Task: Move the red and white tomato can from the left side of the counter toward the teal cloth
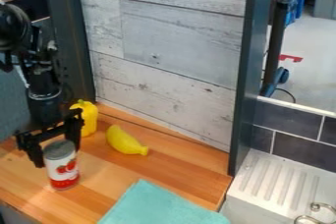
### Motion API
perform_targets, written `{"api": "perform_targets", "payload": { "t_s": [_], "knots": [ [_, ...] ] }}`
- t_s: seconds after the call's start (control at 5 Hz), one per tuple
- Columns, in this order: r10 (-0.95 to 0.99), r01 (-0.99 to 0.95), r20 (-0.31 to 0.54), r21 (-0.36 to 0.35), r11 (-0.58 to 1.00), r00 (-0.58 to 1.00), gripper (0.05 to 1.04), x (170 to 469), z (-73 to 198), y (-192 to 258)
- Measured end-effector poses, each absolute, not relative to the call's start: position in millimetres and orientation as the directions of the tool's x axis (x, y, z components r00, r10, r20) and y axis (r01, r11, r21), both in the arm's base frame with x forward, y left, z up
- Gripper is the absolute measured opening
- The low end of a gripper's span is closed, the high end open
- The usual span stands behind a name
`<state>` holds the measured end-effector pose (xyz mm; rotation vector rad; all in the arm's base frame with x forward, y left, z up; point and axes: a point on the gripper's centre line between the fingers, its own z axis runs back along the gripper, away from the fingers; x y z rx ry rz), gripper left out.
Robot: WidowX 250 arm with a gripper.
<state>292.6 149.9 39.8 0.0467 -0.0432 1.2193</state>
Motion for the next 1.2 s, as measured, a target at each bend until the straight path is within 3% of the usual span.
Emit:
{"api": "perform_targets", "payload": {
  "t_s": [0.2,0.6,0.8,1.0,1.2],
  "knots": [
    [0.934,-0.934,0.031,-0.017,0.356,0.356,1.000,294.2,41.2,124.8],
    [0.916,-0.915,-0.001,0.017,0.402,0.402,1.000,291.4,45.9,118.5],
    [0.915,-0.916,0.048,0.034,0.399,0.400,1.000,291.5,72.4,127.0],
    [0.919,-0.922,0.090,0.097,0.375,0.384,1.000,284.5,88.8,136.5],
    [0.847,-0.850,0.074,0.071,0.522,0.526,1.000,283.7,108.2,131.2]
  ]
}}
